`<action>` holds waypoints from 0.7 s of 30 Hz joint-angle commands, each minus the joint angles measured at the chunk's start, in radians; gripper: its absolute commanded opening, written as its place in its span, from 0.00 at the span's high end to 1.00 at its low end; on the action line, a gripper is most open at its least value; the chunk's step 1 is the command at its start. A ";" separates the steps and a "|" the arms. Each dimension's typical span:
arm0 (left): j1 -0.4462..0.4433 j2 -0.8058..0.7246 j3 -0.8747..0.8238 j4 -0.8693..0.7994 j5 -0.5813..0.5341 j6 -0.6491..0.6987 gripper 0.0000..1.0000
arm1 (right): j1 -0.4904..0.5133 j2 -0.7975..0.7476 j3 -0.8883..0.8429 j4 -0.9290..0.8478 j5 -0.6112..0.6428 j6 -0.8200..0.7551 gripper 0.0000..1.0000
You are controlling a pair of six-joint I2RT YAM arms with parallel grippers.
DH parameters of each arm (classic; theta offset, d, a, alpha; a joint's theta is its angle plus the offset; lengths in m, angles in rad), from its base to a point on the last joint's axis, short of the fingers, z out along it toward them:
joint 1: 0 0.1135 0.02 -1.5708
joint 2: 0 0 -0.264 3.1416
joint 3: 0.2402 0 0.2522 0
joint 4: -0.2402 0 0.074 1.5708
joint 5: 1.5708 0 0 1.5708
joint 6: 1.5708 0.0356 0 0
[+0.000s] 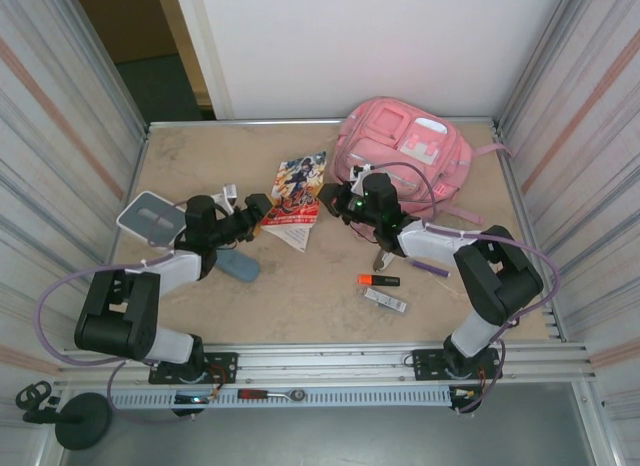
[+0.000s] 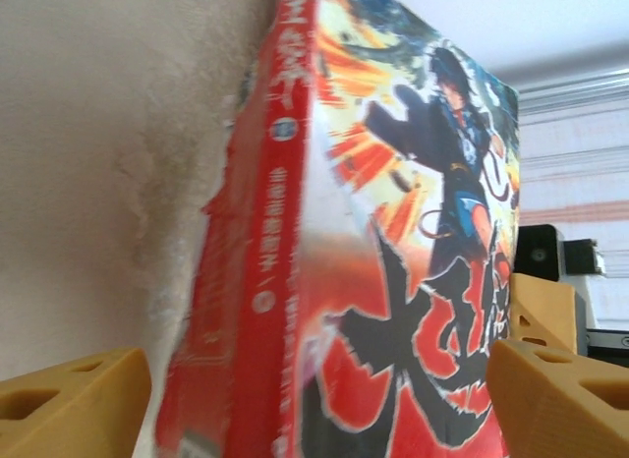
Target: Pack the student bag
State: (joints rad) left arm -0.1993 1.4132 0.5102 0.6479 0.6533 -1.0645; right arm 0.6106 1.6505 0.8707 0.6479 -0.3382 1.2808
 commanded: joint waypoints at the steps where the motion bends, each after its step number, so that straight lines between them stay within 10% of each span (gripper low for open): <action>1: -0.022 -0.008 -0.001 0.097 0.040 -0.040 0.16 | 0.011 -0.016 0.010 0.185 -0.003 0.059 1.00; 21: -0.037 -0.164 0.057 -0.034 0.003 0.002 0.75 | 0.002 0.085 -0.032 0.205 0.019 -0.017 1.00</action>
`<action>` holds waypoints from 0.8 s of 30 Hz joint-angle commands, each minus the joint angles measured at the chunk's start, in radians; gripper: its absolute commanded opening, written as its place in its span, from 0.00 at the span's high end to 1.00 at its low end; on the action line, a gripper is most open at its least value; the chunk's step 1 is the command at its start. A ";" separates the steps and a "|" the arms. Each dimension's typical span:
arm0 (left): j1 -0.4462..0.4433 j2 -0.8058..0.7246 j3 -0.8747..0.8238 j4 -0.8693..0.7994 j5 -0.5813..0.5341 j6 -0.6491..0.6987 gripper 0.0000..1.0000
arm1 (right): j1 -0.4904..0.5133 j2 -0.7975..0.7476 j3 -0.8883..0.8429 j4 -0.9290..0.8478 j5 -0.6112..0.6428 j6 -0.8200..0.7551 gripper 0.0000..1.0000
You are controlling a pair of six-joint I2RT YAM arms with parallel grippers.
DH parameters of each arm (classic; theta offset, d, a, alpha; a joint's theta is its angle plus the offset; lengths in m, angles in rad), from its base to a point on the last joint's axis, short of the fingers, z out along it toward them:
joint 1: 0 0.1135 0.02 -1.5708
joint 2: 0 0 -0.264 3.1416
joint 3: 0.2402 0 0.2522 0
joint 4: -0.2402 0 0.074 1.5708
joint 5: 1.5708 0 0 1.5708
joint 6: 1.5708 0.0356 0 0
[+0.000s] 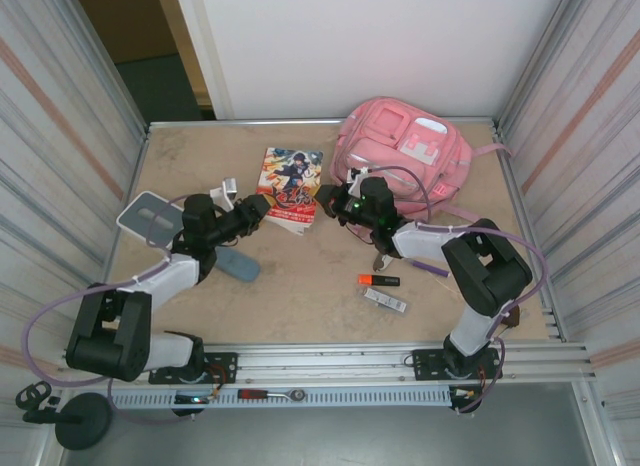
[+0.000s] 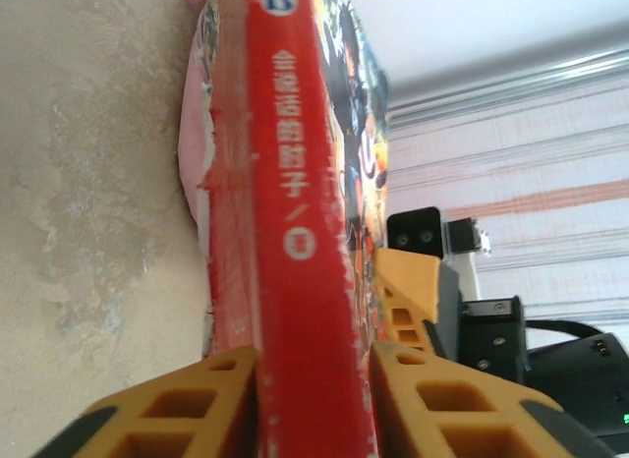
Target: Pack the student bag
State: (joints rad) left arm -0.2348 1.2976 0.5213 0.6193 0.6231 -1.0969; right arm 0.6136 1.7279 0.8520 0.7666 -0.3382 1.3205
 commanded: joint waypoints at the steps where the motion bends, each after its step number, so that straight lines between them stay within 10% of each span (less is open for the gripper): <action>1: 0.001 -0.054 0.052 -0.022 0.032 0.049 0.80 | -0.002 0.001 -0.022 0.082 0.019 -0.074 1.00; 7: 0.040 -0.117 0.117 -0.208 0.060 0.195 1.00 | -0.052 -0.116 -0.078 -0.082 -0.019 -0.313 0.70; 12: 0.058 -0.206 0.181 -0.444 0.040 0.371 1.00 | -0.079 -0.304 0.041 -0.657 0.060 -0.842 0.45; 24: 0.061 -0.245 0.191 -0.523 0.050 0.421 1.00 | -0.259 -0.091 0.410 -1.126 0.314 -1.440 0.35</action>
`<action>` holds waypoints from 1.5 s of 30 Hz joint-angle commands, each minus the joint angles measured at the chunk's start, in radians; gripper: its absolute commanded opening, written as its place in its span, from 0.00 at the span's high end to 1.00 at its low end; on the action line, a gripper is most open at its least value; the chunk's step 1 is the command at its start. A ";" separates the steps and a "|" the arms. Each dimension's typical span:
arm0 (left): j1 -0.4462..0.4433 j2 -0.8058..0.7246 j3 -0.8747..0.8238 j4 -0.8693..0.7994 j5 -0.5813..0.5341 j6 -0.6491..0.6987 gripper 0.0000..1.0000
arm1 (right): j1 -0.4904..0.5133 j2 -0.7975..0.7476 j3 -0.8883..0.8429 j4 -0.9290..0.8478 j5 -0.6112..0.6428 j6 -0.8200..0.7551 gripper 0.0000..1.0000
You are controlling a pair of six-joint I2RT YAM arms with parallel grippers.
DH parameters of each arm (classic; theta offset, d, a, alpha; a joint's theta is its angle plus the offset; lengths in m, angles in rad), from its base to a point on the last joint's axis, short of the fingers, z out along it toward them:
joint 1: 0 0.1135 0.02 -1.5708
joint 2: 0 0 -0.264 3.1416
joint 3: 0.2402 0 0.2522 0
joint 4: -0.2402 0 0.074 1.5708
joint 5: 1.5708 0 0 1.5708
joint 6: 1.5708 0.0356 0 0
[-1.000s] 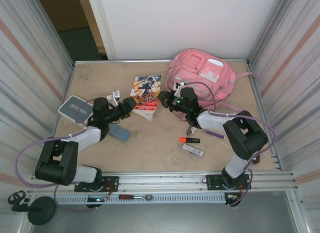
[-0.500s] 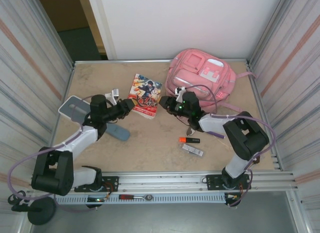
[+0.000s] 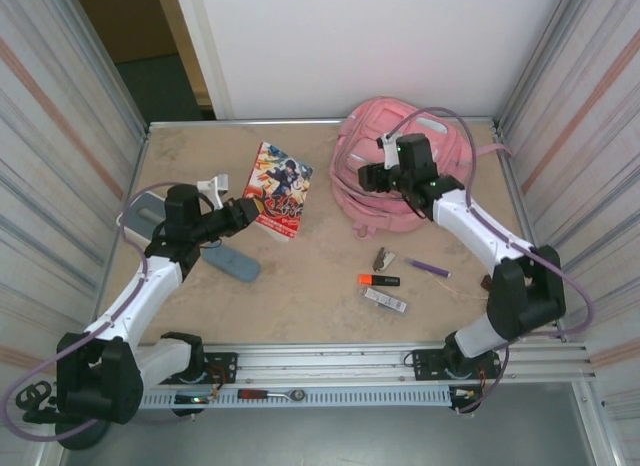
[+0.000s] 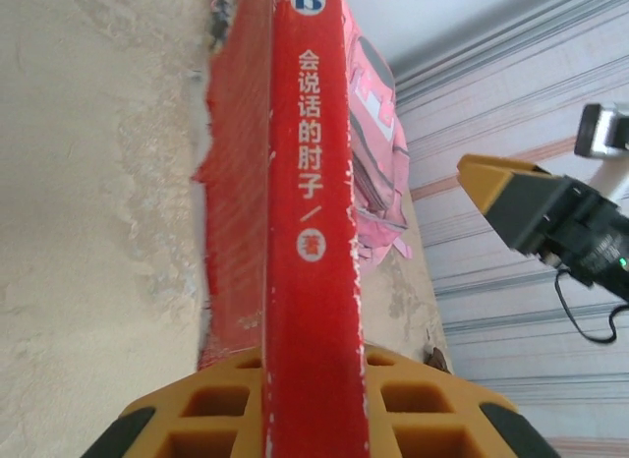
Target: Pack the student bag
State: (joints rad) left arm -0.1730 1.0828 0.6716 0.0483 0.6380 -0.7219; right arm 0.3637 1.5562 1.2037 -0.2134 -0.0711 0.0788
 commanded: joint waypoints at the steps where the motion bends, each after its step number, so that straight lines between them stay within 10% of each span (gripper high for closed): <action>1: 0.000 -0.033 0.041 0.040 0.034 0.051 1.00 | -0.016 0.120 0.095 -0.166 0.047 -0.222 0.36; 21: -0.014 -0.028 0.011 0.022 0.025 0.053 1.00 | 0.006 0.521 0.420 -0.241 0.261 -0.413 0.53; 31: -0.017 -0.057 0.020 -0.042 0.058 0.060 1.00 | 0.009 0.394 0.430 -0.228 0.226 -0.383 0.99; 45: 0.003 -0.105 0.000 -0.106 0.056 0.105 1.00 | 0.000 0.261 0.450 -0.246 0.119 -0.294 1.00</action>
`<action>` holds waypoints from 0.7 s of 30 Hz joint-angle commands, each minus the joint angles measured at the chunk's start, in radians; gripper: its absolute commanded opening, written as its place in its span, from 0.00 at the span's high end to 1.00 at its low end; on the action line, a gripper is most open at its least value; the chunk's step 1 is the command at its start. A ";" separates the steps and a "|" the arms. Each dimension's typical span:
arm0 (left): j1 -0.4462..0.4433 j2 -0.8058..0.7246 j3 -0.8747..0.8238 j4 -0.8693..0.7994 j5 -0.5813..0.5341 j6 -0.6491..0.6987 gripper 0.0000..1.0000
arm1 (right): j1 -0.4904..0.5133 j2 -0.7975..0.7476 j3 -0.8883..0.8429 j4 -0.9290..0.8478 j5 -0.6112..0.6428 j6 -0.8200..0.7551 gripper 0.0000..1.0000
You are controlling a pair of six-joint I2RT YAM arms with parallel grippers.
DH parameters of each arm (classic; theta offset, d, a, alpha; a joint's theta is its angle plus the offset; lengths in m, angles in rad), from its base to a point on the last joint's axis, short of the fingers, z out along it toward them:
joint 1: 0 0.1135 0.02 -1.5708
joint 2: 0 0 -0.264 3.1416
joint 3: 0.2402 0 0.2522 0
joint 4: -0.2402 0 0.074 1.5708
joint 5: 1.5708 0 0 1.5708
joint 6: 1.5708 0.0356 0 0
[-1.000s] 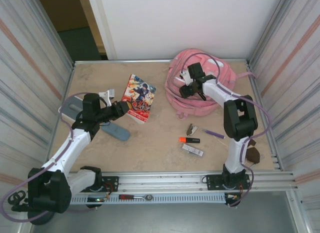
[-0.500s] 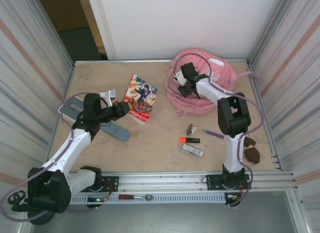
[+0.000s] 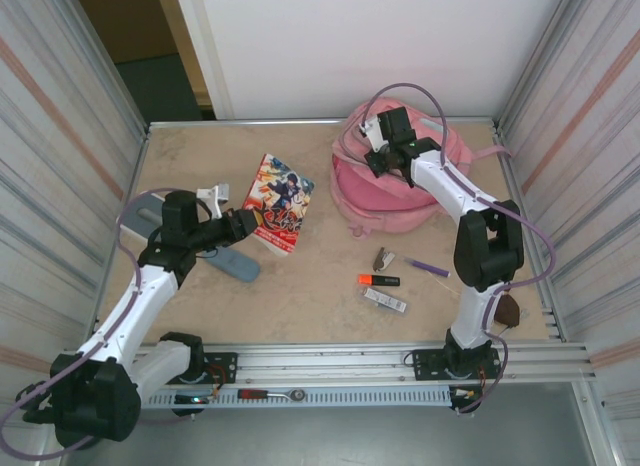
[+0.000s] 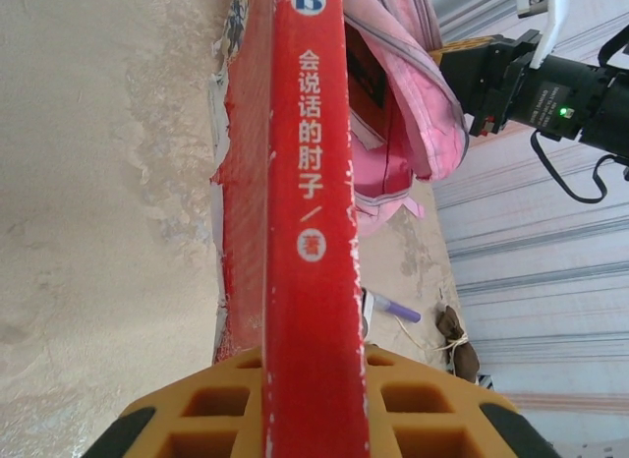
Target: Pack the student bag
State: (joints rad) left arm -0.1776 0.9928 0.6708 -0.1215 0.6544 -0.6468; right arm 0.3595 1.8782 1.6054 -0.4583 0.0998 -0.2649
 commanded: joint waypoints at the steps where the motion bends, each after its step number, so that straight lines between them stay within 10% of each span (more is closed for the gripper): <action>1: 0.007 -0.011 -0.005 0.074 0.046 0.022 1.00 | 0.001 -0.064 0.055 -0.008 -0.064 0.057 1.00; 21: -0.163 0.182 0.019 0.526 0.168 -0.332 1.00 | -0.141 -0.088 0.172 -0.086 -0.466 0.276 1.00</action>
State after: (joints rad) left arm -0.3309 1.1595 0.6193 0.2195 0.7815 -0.9215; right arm 0.2188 1.8656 1.7191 -0.5709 -0.2577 -0.0551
